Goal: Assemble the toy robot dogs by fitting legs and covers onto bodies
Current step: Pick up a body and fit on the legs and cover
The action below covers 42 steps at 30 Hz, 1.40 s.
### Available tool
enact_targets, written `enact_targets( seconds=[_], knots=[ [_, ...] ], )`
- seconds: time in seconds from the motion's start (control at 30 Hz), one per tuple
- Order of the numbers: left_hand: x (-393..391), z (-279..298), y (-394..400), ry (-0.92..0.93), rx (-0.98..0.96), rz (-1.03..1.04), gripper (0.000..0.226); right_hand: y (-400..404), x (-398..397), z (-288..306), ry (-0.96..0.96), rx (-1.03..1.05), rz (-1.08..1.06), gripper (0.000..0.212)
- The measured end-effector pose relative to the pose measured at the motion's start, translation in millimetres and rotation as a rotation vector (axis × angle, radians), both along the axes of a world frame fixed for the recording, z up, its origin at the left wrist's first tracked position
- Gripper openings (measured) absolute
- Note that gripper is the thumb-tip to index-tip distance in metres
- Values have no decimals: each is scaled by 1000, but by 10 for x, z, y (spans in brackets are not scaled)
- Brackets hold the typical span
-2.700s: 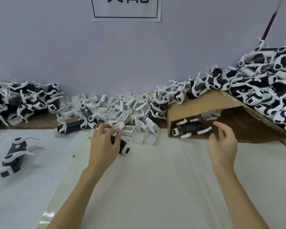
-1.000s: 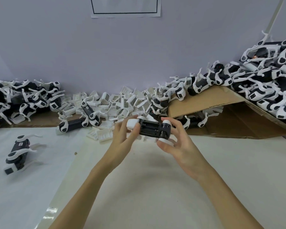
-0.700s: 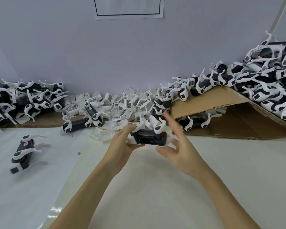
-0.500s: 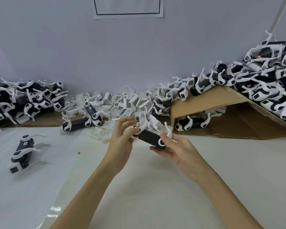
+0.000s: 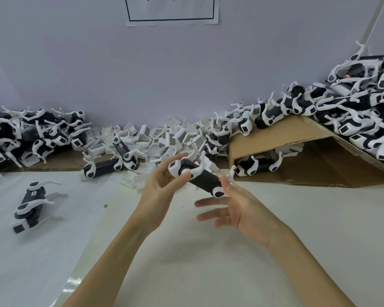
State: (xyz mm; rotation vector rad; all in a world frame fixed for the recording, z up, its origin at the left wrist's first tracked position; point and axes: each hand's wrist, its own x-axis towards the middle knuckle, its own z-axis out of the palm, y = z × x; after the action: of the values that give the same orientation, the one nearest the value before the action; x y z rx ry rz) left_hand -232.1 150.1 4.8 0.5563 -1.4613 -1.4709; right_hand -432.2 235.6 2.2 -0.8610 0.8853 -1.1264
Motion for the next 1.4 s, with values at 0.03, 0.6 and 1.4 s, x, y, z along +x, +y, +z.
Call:
enact_targets(
  seconds=[0.03,0.6,1.4],
  knots=[
    [7,-4,5,-41,-25,-23,57,-3,-6,0,-22,60,60,78],
    [-320,-54,369,-154,-204,61,38,-71,92,-153,-434,161,-300,44],
    [-82,3,25,-218,-65,255,22,-32,-163,-121,739,-383,-197,103]
  ],
)
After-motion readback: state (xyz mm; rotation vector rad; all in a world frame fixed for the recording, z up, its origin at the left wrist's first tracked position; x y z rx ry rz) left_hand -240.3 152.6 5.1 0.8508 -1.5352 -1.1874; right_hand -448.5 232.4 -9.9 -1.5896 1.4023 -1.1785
